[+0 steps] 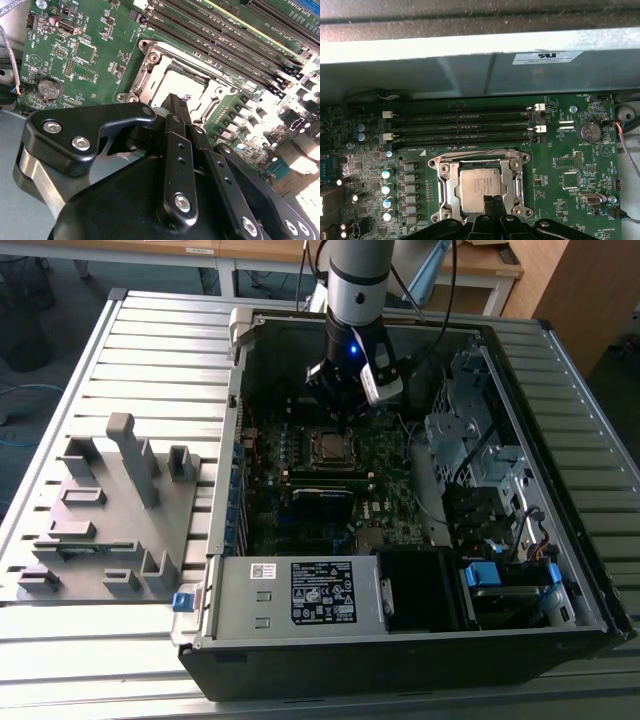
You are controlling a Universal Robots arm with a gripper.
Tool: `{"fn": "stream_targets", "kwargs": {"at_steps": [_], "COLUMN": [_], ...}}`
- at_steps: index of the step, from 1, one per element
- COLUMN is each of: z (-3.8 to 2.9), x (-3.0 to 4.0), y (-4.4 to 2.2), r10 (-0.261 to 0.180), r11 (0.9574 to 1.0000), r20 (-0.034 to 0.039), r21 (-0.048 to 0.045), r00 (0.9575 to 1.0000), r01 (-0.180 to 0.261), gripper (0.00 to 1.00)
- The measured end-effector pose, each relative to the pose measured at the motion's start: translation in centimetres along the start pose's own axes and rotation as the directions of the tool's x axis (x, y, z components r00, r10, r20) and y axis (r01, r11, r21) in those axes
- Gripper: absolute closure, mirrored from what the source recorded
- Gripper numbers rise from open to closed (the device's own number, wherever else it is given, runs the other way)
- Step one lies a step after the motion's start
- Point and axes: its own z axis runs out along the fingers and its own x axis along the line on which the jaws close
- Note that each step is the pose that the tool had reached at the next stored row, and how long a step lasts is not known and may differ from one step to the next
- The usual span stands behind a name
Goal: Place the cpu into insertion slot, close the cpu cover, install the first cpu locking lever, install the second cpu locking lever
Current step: 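Install the second cpu locking lever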
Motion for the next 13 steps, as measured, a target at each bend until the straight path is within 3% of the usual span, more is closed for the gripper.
{"fn": "stream_targets", "kwargs": {"at_steps": [13], "z": [-0.21], "x": [-0.02], "y": [-0.22], "r10": [0.0], "r11": [1.0], "r20": [0.0], "r21": [-0.0001], "r00": [1.0], "r01": [0.0], "gripper": [0.9]}}
